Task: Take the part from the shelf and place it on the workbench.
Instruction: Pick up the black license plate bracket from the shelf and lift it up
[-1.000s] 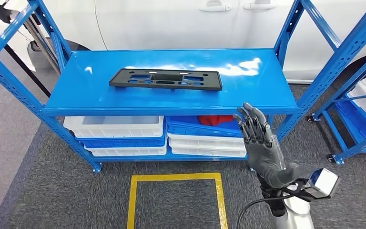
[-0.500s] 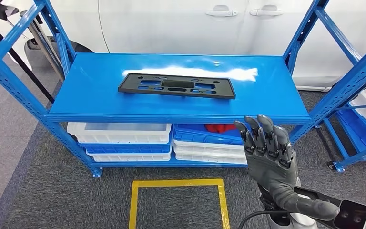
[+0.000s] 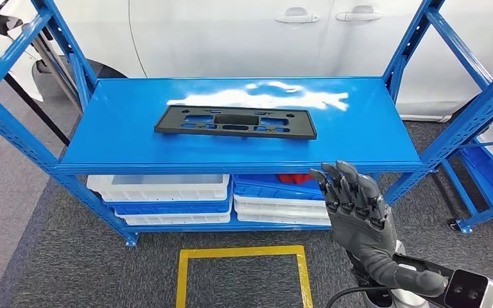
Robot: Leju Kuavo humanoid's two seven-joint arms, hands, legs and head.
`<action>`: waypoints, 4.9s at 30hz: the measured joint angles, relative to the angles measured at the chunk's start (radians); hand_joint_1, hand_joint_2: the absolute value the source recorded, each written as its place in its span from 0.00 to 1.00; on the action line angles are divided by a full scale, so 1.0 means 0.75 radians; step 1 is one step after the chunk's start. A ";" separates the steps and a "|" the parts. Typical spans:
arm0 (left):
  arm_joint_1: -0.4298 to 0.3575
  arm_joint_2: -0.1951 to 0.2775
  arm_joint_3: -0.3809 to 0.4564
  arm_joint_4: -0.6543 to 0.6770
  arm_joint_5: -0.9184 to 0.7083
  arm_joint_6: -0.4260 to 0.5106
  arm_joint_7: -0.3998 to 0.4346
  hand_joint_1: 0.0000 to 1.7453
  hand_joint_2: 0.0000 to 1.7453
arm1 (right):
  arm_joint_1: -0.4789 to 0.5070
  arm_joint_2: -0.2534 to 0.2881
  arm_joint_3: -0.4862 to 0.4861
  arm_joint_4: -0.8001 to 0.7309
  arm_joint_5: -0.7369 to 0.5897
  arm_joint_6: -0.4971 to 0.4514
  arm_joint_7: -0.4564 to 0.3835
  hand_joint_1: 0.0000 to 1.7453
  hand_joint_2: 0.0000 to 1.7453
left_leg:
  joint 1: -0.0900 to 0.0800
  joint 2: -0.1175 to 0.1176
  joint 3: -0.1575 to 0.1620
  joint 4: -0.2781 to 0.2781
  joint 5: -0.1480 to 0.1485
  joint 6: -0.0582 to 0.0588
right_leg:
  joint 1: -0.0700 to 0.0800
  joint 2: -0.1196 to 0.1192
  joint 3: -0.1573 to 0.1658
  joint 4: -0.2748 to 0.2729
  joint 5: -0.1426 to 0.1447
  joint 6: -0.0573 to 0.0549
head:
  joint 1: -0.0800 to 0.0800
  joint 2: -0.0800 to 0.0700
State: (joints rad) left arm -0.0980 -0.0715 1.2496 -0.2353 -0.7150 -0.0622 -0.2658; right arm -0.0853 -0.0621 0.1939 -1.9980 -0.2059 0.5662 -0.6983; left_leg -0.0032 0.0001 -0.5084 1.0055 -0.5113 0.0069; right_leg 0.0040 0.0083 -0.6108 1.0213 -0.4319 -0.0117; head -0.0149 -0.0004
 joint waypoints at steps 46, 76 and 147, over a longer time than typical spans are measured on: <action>0.021 -0.009 0.004 0.012 -0.026 0.003 -0.003 0.00 0.00 | -0.099 -0.085 0.324 0.457 0.209 -0.280 0.064 0.00 0.00 | 0.022 0.004 -0.101 0.006 0.092 0.026 | -0.020 -0.003 0.049 0.136 -0.183 0.055 | 0.000 0.000; 0.009 -0.019 0.005 0.014 -0.050 0.058 0.015 0.00 0.00 | -0.496 0.096 0.756 0.900 1.053 -1.092 0.275 0.00 1.00 | 0.024 -0.003 -0.106 -0.010 0.120 0.015 | -0.008 0.004 0.037 0.093 -0.136 0.031 | 0.000 0.000; 0.007 0.014 0.004 0.014 -0.125 -0.011 -0.031 0.00 0.75 | -0.934 0.347 0.962 2.103 2.268 -1.355 1.189 1.00 1.00 | 0.021 -0.003 -0.069 -0.018 0.103 -0.007 | -0.006 -0.006 0.043 -0.024 -0.009 0.019 | 0.000 0.000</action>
State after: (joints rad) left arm -0.0929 -0.0608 1.2529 -0.2250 -0.8086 -0.0705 -0.2889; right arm -0.7860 0.1983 0.9156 -0.4210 1.4951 -0.4497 0.1935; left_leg 0.0122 -0.0021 -0.5605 0.9924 -0.4344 0.0014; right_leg -0.0002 0.0040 -0.5786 1.0035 -0.4385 0.0025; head -0.0149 -0.0004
